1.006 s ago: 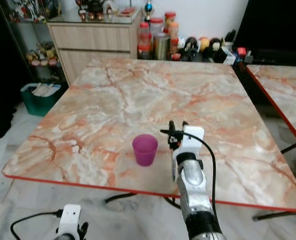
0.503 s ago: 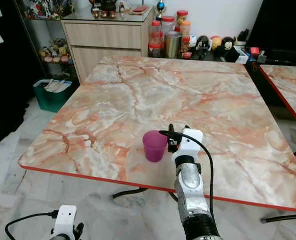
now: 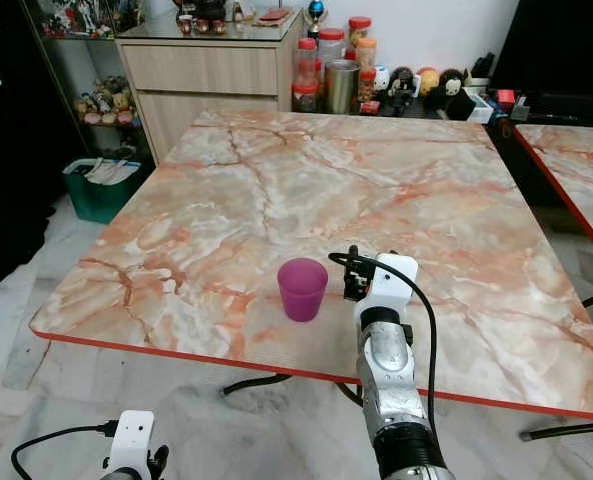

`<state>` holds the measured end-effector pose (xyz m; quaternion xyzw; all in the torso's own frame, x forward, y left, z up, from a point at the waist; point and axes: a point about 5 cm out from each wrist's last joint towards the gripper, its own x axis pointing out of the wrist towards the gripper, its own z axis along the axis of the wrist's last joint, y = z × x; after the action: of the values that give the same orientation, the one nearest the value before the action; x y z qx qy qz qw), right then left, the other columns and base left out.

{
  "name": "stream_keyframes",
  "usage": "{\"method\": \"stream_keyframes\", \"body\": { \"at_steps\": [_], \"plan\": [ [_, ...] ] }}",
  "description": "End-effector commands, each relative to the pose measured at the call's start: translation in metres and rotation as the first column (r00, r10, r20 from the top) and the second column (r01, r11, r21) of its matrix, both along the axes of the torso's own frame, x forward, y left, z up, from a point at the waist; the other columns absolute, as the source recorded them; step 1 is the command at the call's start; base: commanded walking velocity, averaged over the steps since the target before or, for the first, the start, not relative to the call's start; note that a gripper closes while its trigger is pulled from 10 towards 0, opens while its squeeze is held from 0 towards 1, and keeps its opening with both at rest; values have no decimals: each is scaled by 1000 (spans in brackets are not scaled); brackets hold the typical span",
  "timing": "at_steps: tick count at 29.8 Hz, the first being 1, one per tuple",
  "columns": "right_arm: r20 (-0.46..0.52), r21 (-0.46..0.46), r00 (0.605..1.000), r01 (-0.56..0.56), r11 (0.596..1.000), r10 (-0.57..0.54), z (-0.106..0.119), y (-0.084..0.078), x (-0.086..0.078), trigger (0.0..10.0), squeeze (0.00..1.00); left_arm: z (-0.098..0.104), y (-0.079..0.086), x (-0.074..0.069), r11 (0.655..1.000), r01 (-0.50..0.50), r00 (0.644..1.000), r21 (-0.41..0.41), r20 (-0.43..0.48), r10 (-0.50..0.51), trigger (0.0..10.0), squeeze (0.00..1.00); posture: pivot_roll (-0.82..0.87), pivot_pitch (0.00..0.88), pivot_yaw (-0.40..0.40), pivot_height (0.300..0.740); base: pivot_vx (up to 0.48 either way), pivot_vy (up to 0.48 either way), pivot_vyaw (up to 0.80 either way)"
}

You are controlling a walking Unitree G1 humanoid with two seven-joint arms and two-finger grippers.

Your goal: Setting the table

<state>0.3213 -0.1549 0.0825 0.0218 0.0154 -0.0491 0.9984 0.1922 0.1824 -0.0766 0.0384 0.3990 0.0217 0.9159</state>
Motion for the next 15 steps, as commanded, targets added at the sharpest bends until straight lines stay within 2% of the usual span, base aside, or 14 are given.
{"method": "stream_keyframes", "body": {
  "at_steps": [1,5,15],
  "plan": [
    [-27,-28,1000,-14,1000,13,1,4,4,10000,0,-2,0,-4,1000,-1,1000,-2,-21,1,10000,0,-27,0,-13,701,0,0,0],
    [-79,-43,996,42,998,-45,-2,-2,5,10000,0,-2,1,-4,1000,-4,1000,-3,-22,4,10000,0,-22,0,-16,701,0,0,0],
    [-168,-81,984,50,995,-63,-8,-5,1,10000,0,-3,0,-5,1000,-8,1000,-7,-24,8,10000,0,-27,2,-19,701,0,0,0]
  ]
}}
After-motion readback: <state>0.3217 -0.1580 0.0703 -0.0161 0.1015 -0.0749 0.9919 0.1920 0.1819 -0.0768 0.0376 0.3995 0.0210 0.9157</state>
